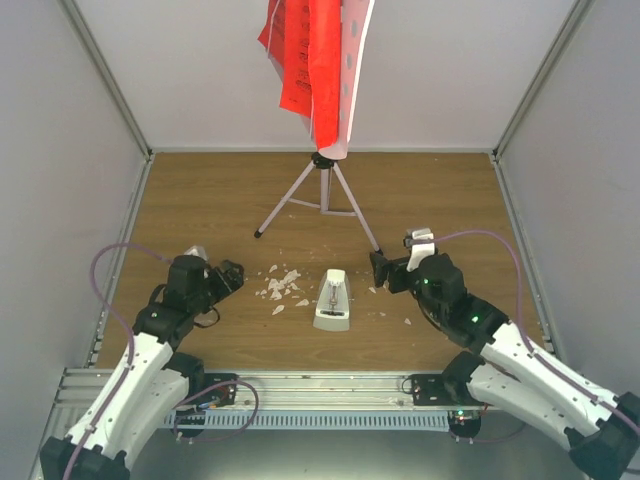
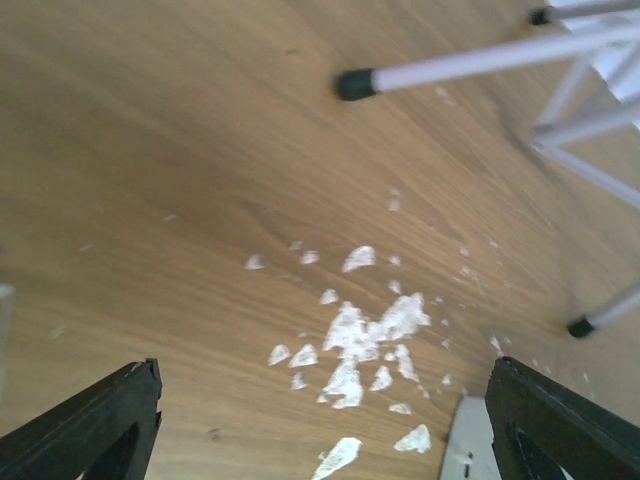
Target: Pack up the instrument practice props
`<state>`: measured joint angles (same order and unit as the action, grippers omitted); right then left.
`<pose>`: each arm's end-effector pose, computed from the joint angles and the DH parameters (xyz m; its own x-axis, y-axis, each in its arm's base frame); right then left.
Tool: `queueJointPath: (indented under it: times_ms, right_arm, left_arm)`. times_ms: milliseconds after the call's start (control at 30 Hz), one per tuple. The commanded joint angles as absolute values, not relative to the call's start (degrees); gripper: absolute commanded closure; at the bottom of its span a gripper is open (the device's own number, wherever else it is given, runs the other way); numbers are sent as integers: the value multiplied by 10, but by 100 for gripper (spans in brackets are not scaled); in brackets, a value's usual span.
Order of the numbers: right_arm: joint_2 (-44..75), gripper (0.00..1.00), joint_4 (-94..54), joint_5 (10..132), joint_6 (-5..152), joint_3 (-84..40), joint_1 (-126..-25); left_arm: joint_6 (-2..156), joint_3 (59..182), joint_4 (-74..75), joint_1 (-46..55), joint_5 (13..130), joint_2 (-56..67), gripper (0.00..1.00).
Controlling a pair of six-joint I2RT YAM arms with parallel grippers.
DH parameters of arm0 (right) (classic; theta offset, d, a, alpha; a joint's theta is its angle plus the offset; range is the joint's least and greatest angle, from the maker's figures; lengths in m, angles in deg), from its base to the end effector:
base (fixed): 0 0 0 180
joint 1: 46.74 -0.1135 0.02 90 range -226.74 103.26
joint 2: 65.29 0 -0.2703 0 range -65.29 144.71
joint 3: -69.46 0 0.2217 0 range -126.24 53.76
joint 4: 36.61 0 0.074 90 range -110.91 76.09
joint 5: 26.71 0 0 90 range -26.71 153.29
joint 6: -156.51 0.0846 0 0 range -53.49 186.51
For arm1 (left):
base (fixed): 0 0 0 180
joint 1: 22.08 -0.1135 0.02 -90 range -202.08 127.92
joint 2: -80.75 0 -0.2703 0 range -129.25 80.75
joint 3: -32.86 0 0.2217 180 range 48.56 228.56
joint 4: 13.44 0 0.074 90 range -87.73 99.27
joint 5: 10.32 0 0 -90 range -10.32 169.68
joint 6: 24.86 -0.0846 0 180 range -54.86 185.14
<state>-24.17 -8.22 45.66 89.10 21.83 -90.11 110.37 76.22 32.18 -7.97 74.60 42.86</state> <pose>0.1485 0.1051 0.2588 -0.4230 0.1040 -0.9001 -0.3115 0.9161 0.2523 0.1420 -0.0434 0.1986 -0.6594 -0.5634 -0.4978 -0.2267 0.7803 -0.5829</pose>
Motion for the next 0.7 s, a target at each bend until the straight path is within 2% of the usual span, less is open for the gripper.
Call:
queueJointPath:
  times_ms: [0,200,400,667]
  right_arm:
    - [-240,0,-17,459,942,193,-847]
    - [-261,0,6,496,975,194,-773]
    - [-249,0,17,565,971,209,-702]
    - [-206,0,20,590,982,207,-668]
  left_arm:
    - [1221,748,433,-88,852,448,11]
    - [1295,752,495,-99,892,446,13]
    - [1383,779,571,-108,946,463,20]
    - [1469,766,614,-111,970,487,23]
